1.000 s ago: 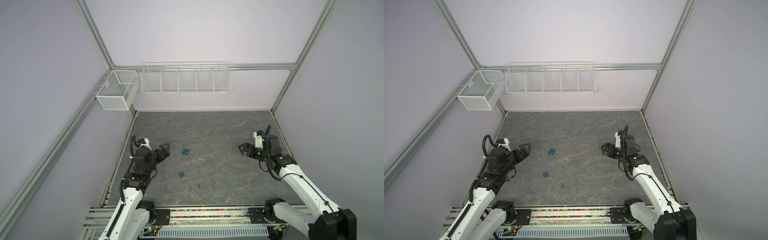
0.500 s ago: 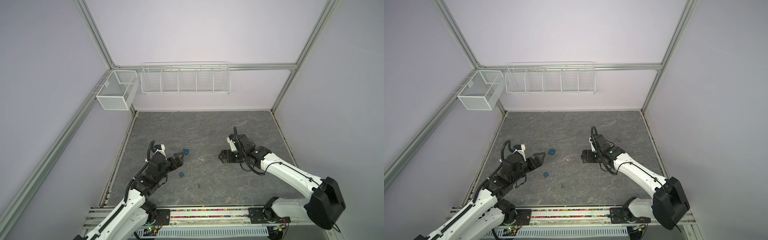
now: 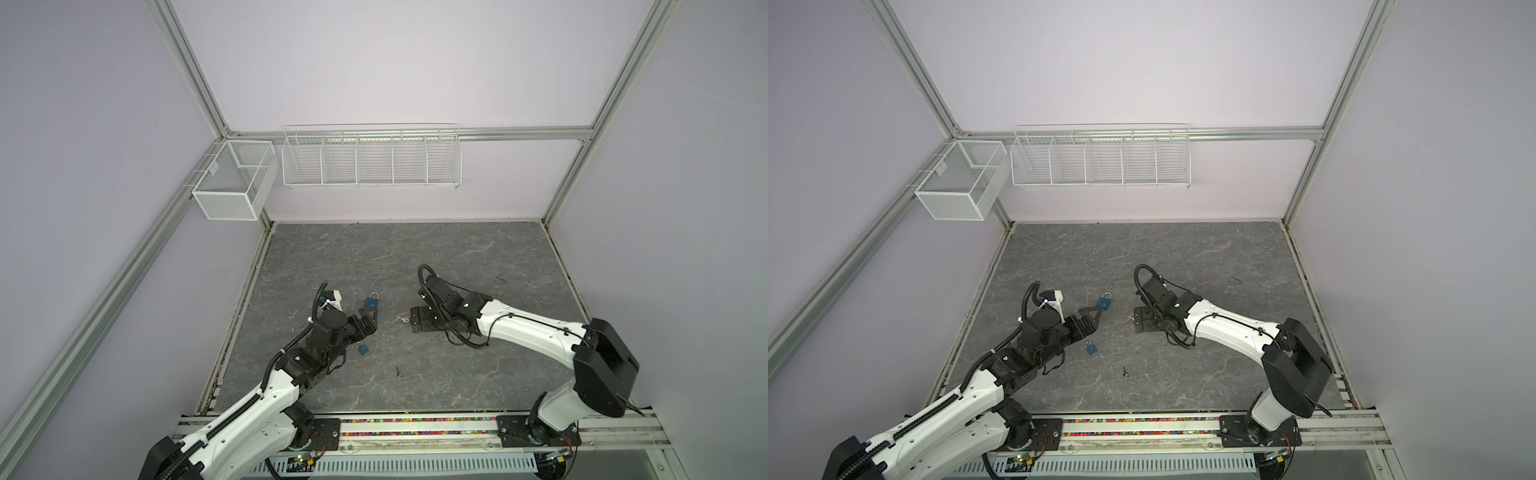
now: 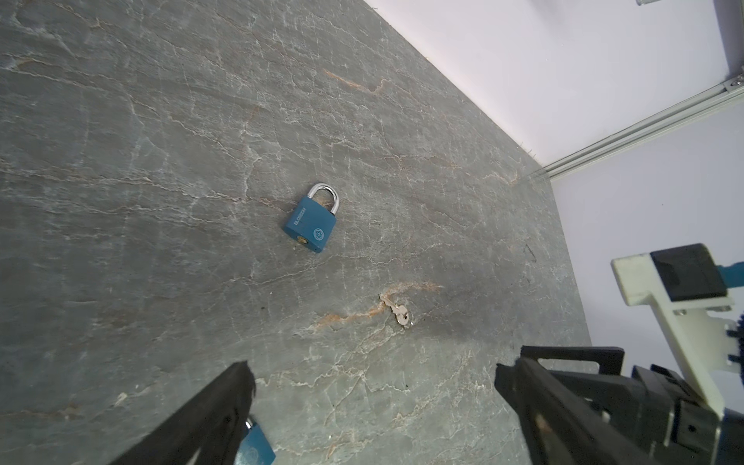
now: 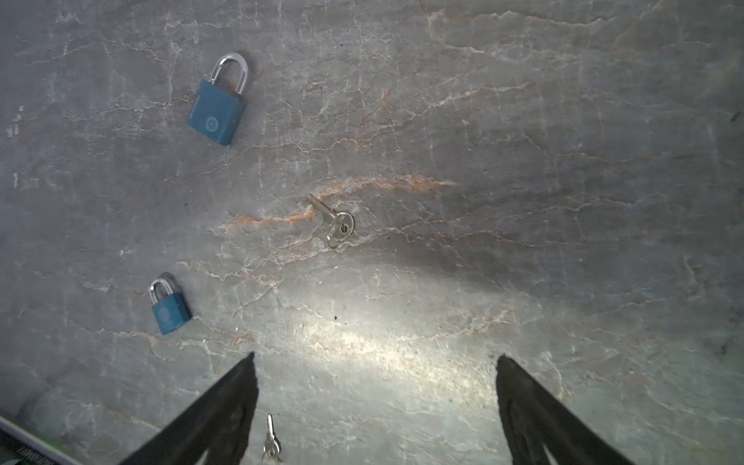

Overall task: Unlock with the key
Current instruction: 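Move the right gripper over the silver key while the left gripper moves toward the padlocks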

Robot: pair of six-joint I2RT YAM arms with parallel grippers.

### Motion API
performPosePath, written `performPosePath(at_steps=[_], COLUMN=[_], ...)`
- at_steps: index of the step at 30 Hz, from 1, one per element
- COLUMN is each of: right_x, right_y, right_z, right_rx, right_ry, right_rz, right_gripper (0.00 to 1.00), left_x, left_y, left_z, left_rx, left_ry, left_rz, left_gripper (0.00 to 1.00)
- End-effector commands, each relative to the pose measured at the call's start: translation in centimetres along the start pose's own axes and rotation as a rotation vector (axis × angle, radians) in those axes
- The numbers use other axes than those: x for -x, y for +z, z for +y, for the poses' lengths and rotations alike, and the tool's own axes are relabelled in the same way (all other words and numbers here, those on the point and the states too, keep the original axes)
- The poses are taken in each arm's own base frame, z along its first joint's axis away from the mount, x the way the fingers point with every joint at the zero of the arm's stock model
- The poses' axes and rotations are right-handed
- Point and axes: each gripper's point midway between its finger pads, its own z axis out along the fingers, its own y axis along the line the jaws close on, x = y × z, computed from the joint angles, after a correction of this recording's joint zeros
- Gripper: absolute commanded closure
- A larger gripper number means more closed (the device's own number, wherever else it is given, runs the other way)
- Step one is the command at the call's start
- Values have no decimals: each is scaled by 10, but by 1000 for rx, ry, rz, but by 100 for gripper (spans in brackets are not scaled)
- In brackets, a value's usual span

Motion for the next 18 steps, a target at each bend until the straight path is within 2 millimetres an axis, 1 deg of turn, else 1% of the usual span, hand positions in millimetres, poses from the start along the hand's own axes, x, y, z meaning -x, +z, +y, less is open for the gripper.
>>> performPosePath(at_steps=[1, 3, 5, 7, 9, 11, 13, 16, 18], right_x=[9, 9, 10, 9, 8, 7, 5, 4, 3], right_y=[9, 18, 27, 34, 40, 47, 52, 60, 65], right_z=[10, 11, 12, 20, 24, 24, 22, 22, 19], right_rx=[-20, -40, -62, -51, -62, -83, -103, -116, -136], right_ry=[40, 49, 51, 29, 9, 4, 5, -9, -16], right_rz=[-27, -14, 5, 18, 22, 29, 41, 46, 49], right_gripper=[1, 2, 6, 12, 14, 20, 22, 31, 33], left_x=[4, 5, 7, 7, 7, 8, 9, 8, 9], left_y=[3, 3, 2, 2, 1, 1, -1, 0, -1], left_z=[2, 4, 4, 5, 9, 11, 10, 12, 12], left_rx=[2, 15, 26, 35, 47, 58, 63, 71, 73], left_ry=[-20, -18, -16, -14, -14, -13, -13, -7, -4], left_rz=[-41, -46, -45, -48, -54, -58, -56, -56, -58], left_gripper=[0, 0, 0, 0, 0, 0, 0, 0, 0])
